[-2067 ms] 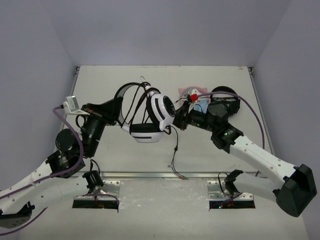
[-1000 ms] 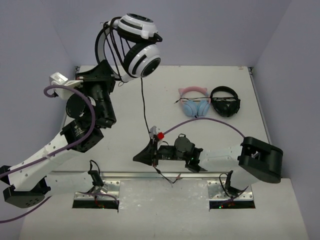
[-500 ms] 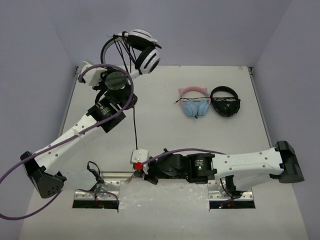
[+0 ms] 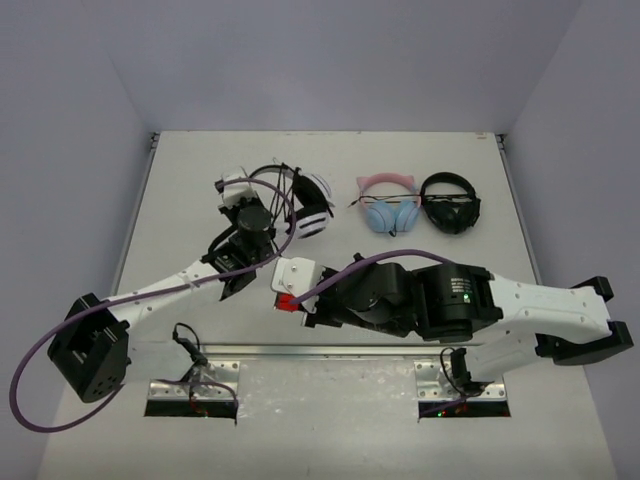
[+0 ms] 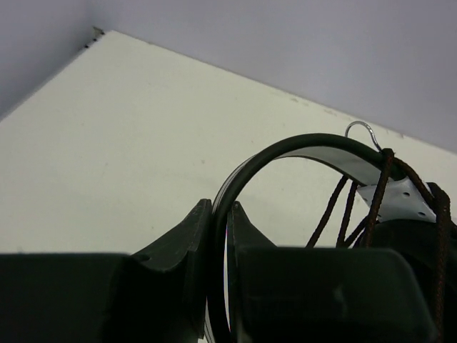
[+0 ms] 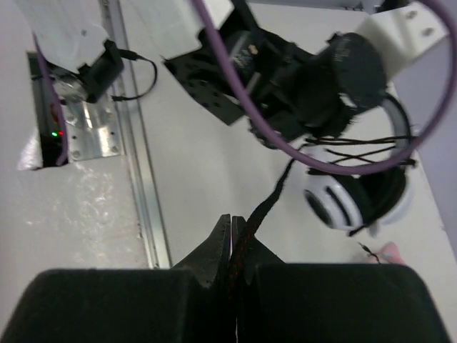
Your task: Wrap the headphones
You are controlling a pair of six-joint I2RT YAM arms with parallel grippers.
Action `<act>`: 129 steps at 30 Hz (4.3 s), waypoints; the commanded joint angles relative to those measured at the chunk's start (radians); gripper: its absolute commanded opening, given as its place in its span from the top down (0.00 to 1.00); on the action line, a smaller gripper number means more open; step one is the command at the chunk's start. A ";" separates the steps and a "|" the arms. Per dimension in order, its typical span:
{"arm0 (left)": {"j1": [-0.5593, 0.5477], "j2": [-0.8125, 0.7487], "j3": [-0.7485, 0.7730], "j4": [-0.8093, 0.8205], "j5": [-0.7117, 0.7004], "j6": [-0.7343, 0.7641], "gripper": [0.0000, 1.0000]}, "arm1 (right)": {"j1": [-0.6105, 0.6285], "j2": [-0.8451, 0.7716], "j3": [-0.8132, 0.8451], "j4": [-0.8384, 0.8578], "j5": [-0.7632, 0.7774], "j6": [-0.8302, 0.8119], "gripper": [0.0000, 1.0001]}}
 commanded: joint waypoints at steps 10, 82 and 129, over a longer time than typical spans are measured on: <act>-0.103 -0.321 -0.526 0.411 0.627 -0.023 1.00 | -0.275 -0.041 -0.017 -0.140 0.135 -0.265 0.99; -0.131 -0.001 0.556 -0.140 -0.396 -0.262 1.00 | -0.193 -0.073 -0.646 0.863 -0.307 0.264 0.99; -0.085 -0.242 -0.230 -0.007 0.866 0.027 1.00 | -0.793 -0.043 -0.556 0.345 -0.086 -0.273 0.86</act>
